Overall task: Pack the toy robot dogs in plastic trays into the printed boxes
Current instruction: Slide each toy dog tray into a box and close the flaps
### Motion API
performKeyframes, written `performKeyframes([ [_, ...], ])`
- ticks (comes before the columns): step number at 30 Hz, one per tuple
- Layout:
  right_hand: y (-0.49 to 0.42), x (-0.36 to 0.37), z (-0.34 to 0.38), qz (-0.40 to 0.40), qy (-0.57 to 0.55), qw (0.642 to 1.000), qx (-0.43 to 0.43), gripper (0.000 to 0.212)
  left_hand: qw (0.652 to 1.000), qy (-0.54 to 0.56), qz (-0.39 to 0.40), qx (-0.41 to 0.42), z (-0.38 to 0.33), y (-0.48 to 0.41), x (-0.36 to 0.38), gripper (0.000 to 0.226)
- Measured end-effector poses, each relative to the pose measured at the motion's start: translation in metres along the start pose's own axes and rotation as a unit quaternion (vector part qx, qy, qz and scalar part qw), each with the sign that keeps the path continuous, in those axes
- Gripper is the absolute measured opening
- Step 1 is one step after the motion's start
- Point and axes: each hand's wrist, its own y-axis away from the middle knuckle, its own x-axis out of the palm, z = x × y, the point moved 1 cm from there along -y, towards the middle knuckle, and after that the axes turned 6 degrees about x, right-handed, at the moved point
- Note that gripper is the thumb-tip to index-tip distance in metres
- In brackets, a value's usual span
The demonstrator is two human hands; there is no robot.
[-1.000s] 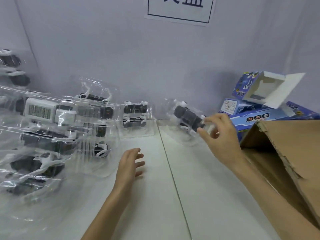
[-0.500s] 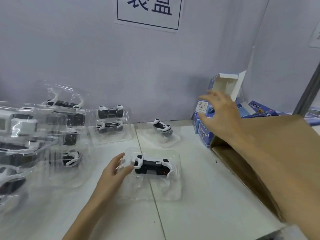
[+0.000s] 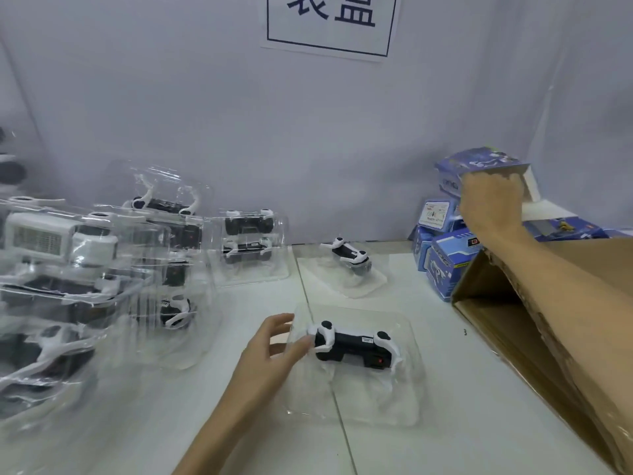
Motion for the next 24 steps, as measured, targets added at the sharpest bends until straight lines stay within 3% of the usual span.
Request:
performKeyframes([
  [2,-0.001,-0.022,0.009,-0.09,-0.167,0.982,0.022,0.009,1.0,-0.001,0.005,-0.001,0.0,-0.003,0.0,0.034],
  [5,0.02,-0.062,0.034,-0.141,-0.336,0.931,-0.031,0.019,0.998,0.047,0.024,-0.027,-0.002,-0.002,0.001,0.019],
  [10,0.106,-0.108,0.066,-0.13,-0.55,0.821,-0.086,0.018,0.993,0.114,0.005,0.003,-0.01,-0.004,-0.011,0.045],
  [13,0.154,-0.115,0.078,-0.137,-0.577,0.794,-0.133,0.016,0.966,0.254,0.031,0.02,-0.015,-0.004,-0.02,0.063],
  [16,0.18,-0.107,0.087,-0.144,-0.585,0.782,-0.159,0.012,0.931,0.359,0.05,0.031,-0.018,-0.004,-0.025,0.071],
  [20,0.196,-0.091,0.094,-0.147,-0.534,0.81,-0.192,0.017,0.916,0.397,0.059,0.02,-0.017,-0.008,-0.025,0.108],
  [24,0.201,-0.086,0.096,-0.177,-0.44,0.837,-0.272,0.037,0.876,0.478,0.065,0.012,-0.018,-0.01,-0.018,0.104],
])
